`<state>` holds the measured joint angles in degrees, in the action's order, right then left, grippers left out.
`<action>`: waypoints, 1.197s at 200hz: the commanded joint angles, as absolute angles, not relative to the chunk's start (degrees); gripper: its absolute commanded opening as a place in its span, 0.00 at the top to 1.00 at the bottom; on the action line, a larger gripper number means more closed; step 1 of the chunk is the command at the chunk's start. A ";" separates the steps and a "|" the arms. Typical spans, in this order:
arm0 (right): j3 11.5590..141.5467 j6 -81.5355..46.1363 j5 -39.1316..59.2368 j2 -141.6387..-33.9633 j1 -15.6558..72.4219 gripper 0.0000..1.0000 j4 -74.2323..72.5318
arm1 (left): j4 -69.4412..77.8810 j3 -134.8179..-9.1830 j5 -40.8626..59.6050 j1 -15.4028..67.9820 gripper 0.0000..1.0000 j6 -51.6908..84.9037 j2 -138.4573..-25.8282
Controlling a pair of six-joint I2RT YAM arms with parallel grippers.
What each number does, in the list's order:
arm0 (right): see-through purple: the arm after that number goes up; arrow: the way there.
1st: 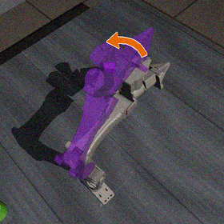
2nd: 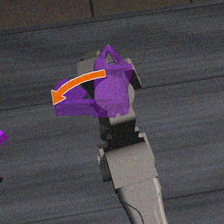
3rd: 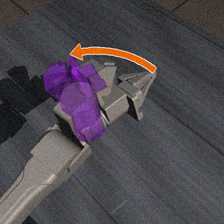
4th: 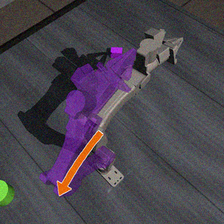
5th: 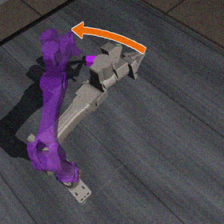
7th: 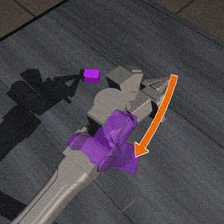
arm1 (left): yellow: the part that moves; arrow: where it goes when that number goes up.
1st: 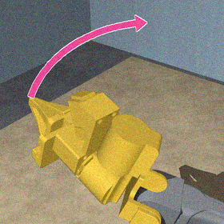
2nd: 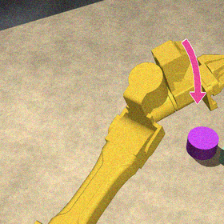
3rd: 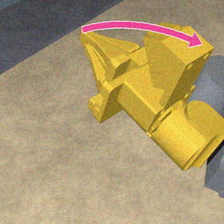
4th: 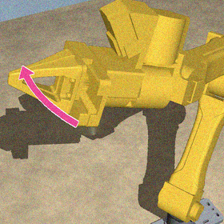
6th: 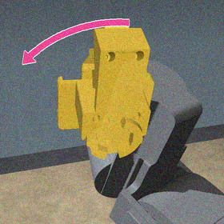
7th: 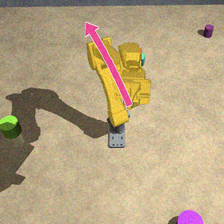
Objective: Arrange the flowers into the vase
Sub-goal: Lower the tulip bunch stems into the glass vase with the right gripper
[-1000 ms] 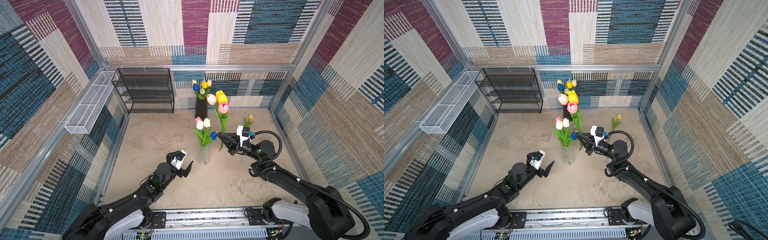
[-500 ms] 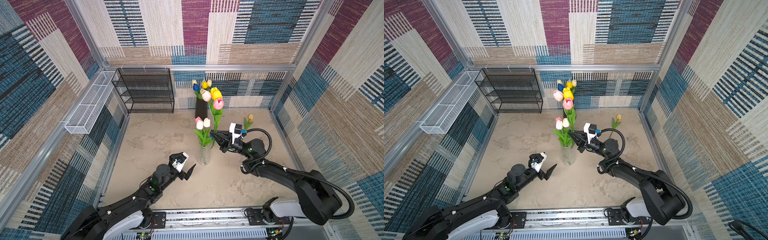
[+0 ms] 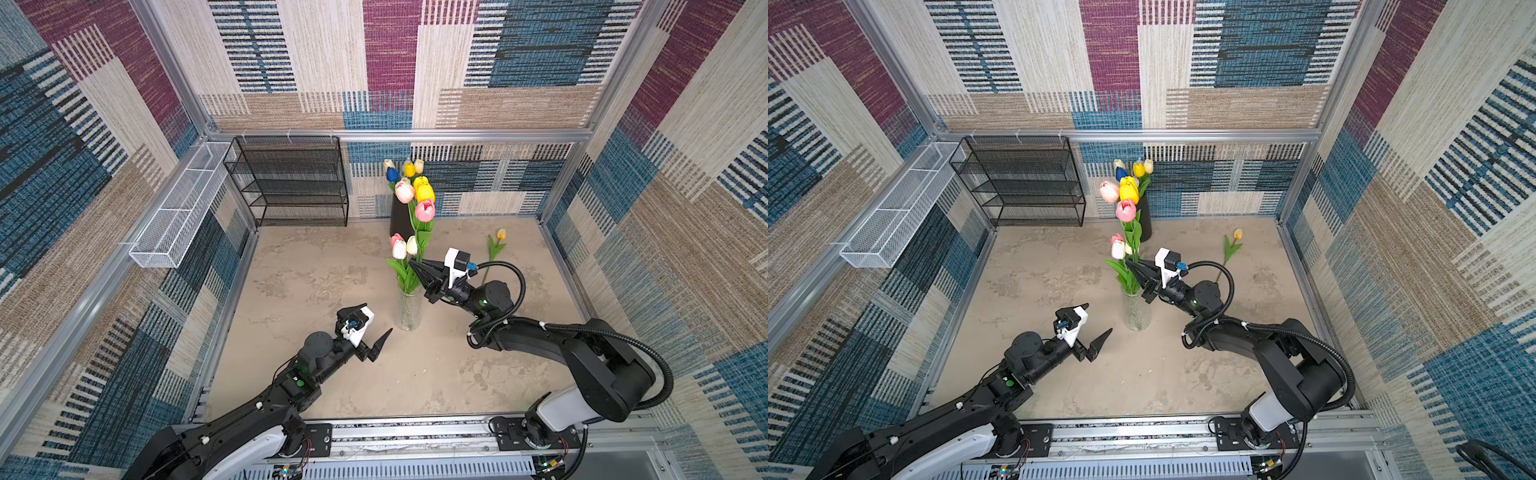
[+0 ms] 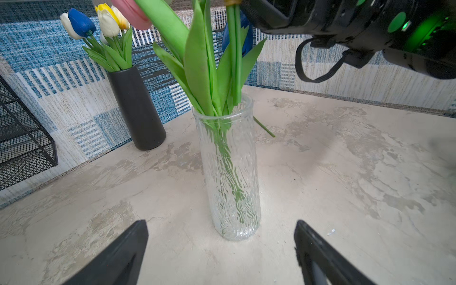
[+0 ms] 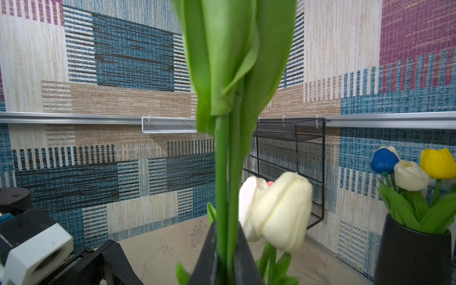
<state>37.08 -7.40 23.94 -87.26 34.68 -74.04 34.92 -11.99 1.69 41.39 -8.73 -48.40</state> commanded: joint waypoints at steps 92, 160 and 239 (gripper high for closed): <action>33.39 1.93 17.23 -88.47 38.84 0.84 -73.84 | 35.86 -12.48 3.07 41.40 0.05 -9.54 -49.99; 35.16 4.90 14.91 -82.27 38.85 0.44 -62.91 | 35.86 -12.64 3.51 41.35 0.04 -9.50 -50.26; 34.41 8.77 8.85 -63.72 38.76 0.35 -51.76 | 35.68 -12.74 3.65 41.39 0.04 -9.91 -50.07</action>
